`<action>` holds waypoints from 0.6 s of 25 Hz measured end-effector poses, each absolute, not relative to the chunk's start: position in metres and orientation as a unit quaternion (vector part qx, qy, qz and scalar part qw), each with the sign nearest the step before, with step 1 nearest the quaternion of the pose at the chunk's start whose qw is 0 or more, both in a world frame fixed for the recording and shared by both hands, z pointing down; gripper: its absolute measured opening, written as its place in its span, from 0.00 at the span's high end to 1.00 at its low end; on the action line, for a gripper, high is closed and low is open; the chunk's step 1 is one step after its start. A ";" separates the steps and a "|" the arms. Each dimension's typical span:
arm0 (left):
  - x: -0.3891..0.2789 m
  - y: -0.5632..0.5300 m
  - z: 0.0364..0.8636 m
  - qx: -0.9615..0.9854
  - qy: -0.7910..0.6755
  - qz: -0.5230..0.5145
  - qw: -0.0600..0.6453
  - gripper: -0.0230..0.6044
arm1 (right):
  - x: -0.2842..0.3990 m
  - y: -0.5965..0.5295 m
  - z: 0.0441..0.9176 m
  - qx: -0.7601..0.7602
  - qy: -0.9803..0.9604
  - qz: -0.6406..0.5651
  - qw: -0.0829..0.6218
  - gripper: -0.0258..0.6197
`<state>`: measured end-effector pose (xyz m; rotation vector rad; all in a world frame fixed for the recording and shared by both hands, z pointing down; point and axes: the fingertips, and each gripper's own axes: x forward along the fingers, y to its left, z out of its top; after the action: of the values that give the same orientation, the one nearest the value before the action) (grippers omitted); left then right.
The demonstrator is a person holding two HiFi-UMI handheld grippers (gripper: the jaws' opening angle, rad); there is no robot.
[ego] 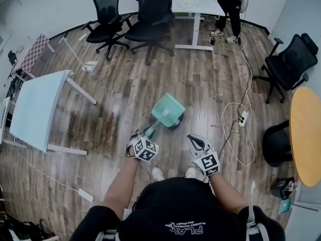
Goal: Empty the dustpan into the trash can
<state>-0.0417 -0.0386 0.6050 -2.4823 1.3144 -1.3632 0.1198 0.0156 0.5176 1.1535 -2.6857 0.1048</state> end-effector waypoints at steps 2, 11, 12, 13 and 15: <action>-0.046 -0.038 0.607 -0.797 0.445 -0.407 -0.026 0.79 | 0.116 0.017 0.518 0.390 -0.914 0.034 0.108 0.92; -0.077 -0.045 0.589 -0.771 0.550 -0.291 -0.136 0.79 | 0.112 0.015 0.523 0.385 -0.914 0.036 0.118 0.92; -0.081 -0.045 0.585 -0.768 0.558 -0.282 -0.139 0.79 | 0.111 0.015 0.524 0.385 -0.915 0.036 0.119 0.92; -0.085 -0.044 0.581 -0.765 0.566 -0.274 -0.143 0.79 | 0.110 0.014 0.524 0.384 -0.915 0.035 0.119 0.92; -0.094 -0.043 0.572 -0.757 0.581 -0.260 -0.145 0.79 | 0.105 0.013 0.524 0.381 -0.916 0.033 0.119 0.92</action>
<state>-0.0943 -0.0432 0.5723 -2.6278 2.0163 -0.9030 0.1054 0.0130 0.5237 1.1133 -2.6796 0.0977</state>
